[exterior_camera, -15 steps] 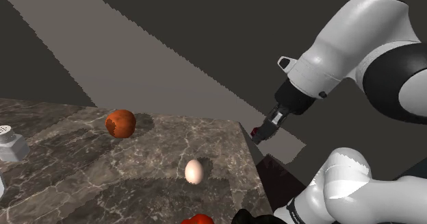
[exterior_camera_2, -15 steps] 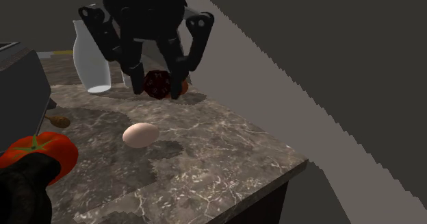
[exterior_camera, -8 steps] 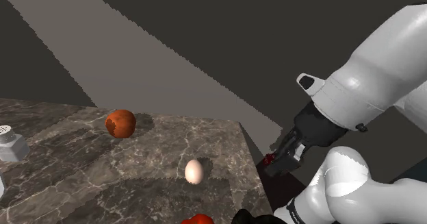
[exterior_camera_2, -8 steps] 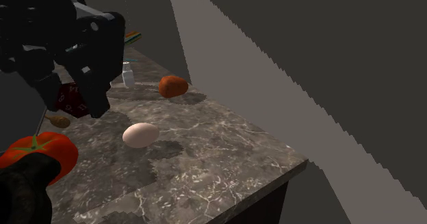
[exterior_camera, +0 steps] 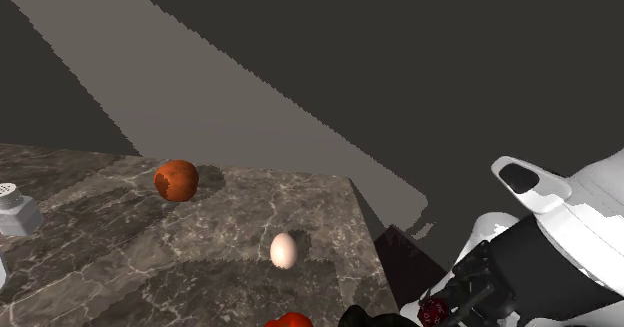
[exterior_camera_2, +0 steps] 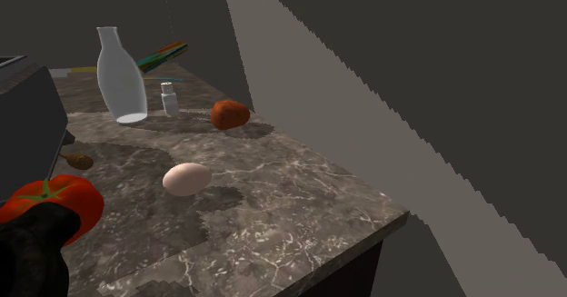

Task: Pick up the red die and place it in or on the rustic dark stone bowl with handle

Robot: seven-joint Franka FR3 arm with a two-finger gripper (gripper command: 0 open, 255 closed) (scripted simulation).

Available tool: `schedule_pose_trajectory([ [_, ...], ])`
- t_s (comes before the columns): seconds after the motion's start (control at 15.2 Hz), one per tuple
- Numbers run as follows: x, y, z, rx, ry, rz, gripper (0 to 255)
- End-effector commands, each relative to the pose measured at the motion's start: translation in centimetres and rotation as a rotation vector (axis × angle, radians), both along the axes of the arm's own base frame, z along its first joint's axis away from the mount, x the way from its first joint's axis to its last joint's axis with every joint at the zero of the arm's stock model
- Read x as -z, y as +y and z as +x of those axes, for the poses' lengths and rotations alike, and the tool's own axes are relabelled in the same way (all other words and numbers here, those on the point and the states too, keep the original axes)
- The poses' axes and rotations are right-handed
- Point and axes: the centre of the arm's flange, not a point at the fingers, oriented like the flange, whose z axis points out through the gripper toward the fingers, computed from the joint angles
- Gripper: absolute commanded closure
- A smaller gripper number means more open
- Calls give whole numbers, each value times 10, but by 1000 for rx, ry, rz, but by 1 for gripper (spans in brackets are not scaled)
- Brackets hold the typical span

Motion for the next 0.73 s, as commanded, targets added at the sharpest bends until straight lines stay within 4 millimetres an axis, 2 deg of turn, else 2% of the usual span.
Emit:
schedule_pose_trajectory([
  [0.0,5,12,-13,1,2,1,255],
  [0.66,58,12,-13,1,2,1,255],
])
